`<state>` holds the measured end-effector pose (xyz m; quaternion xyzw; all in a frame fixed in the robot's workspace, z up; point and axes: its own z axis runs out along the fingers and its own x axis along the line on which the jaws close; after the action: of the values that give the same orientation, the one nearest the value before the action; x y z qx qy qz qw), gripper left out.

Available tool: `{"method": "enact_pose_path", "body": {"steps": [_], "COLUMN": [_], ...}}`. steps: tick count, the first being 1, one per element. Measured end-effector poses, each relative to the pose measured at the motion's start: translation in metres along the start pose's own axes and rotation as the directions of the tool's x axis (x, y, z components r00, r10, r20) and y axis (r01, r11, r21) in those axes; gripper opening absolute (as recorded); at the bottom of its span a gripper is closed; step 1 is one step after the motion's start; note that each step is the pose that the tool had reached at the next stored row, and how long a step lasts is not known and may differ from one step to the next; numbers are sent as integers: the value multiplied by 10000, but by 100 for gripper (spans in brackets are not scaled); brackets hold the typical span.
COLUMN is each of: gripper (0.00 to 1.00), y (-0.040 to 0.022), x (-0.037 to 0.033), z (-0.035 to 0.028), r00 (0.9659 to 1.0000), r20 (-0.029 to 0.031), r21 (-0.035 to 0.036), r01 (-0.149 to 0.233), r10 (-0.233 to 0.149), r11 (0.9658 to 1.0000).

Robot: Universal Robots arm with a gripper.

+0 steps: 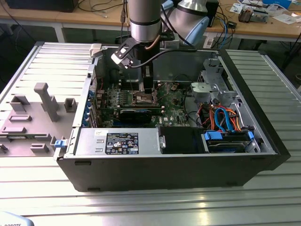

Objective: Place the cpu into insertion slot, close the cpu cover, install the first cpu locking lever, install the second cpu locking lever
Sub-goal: 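Place the cpu into insertion slot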

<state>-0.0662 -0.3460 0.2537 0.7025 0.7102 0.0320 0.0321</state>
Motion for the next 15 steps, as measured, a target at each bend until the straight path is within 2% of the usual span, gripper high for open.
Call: {"method": "enact_pose_path", "body": {"steps": [5,7,9,11,15], "gripper": [54,54,54,54,54], "y": [-22,-30,-32,-74,-78], "x": [30,55,55,60,75], "z": [101,185,197,358,400], "r00": [10000,10000,10000,10000,10000], "r20": [-1,1,-1,0,4], "r21": [-1,1,-1,-1,-1], "r01": [-1,2,0,2,24], "r10": [1,-2,0,-2,-24], "r11": [10000,10000,10000,10000,10000]}}
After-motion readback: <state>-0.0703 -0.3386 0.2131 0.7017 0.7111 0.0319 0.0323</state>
